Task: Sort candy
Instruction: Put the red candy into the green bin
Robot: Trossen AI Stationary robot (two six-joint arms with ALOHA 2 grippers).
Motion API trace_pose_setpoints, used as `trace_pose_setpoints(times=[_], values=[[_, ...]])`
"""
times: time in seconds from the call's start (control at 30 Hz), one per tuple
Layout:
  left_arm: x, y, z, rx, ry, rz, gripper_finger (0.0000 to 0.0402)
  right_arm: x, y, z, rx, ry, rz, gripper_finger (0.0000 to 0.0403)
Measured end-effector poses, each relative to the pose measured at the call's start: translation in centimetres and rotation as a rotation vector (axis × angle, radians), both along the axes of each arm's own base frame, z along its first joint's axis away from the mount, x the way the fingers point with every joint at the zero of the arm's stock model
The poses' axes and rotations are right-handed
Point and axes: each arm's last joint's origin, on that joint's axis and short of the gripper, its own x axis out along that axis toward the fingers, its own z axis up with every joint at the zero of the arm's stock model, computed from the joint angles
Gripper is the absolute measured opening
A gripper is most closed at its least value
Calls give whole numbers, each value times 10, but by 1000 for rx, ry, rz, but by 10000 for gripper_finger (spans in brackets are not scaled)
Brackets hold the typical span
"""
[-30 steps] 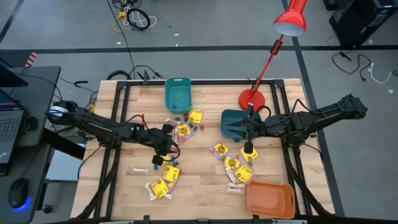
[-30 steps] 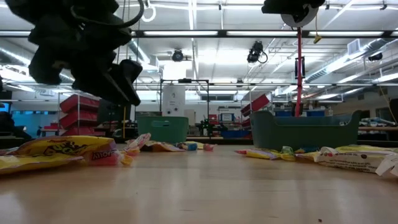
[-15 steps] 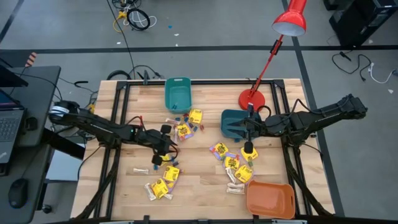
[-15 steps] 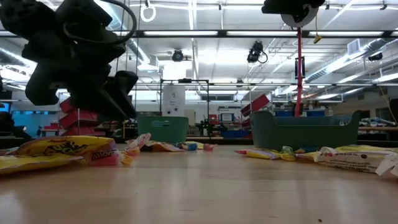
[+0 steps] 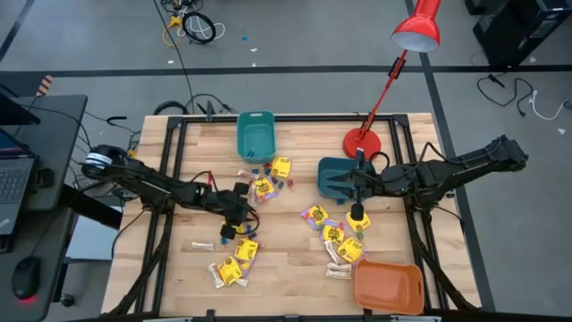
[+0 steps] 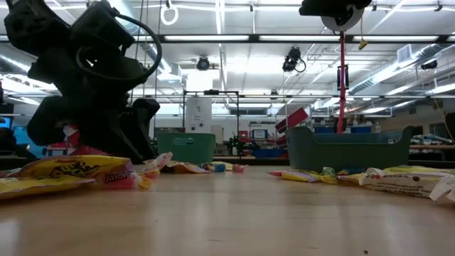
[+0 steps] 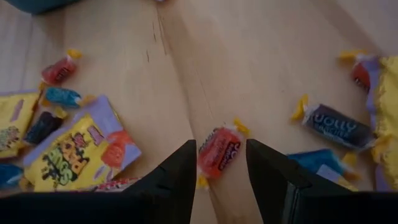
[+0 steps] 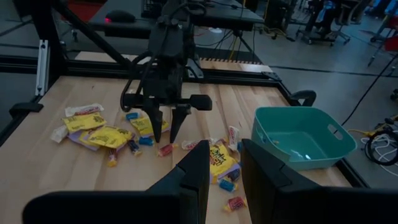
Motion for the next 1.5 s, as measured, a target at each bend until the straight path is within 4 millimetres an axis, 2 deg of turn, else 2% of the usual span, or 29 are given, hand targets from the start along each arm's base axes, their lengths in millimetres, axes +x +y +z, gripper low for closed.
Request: trace_pose_setpoints(times=[0.57, 1.03, 1.5], values=[[7, 6, -18, 39, 35, 27, 142, 0, 0, 0, 0, 1, -1, 77], [8, 9, -19, 2, 39, 53, 140, 0, 0, 0, 0, 1, -1, 77], [8, 10, -19, -26, 47, 43, 72, 0, 0, 0, -1, 1, -1, 77]])
